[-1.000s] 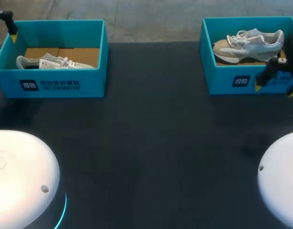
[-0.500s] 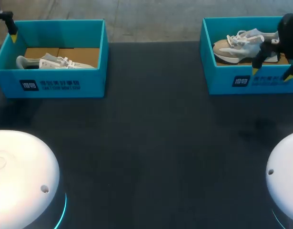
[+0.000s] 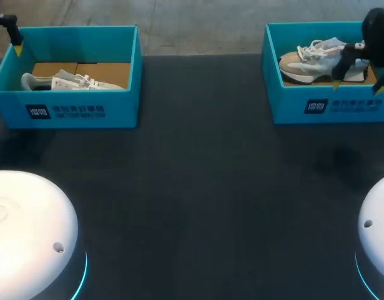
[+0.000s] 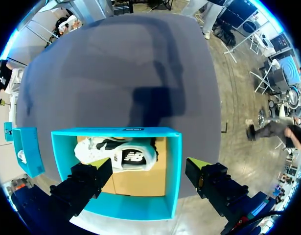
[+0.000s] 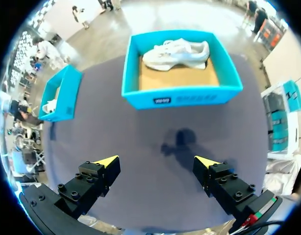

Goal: Take the shoe out of the shoebox, open the shoe tongue, remove and reinsert the insole, then place the shoe into the shoebox

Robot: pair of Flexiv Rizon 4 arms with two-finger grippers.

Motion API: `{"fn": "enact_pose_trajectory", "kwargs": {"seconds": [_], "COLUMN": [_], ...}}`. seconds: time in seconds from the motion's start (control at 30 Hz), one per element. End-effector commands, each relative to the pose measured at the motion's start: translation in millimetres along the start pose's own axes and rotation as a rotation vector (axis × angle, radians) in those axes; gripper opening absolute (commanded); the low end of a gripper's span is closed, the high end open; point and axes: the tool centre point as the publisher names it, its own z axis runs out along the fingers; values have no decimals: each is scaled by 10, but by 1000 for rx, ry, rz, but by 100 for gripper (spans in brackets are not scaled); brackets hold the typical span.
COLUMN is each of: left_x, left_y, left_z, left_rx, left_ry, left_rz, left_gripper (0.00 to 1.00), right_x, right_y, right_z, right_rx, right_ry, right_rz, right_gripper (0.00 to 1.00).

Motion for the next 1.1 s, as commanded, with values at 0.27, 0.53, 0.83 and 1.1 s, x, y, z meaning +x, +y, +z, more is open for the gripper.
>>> {"fn": "enact_pose_trajectory", "kwargs": {"seconds": [0.27, 0.53, 0.83, 1.1], "left_x": [3, 3, 3, 3], "left_y": [-5, -5, -5, -5], "left_z": [-5, -5, -5, -5], "left_rx": [0, 0, 0, 0], "left_ry": [3, 3, 3, 3], "left_rz": [1, 1, 1, 1], "left_gripper": [100, 100, 100, 100], "right_x": [-322, -552, -621, -621], "right_y": [818, 1227, 1301, 1301], "right_z": [237, 368, 427, 427], "right_rx": [21, 23, 46, 46], "right_ry": [-89, -95, -106, -106], "right_rz": [-39, -44, -41, -41], "right_gripper": [100, 100, 100, 100]}}
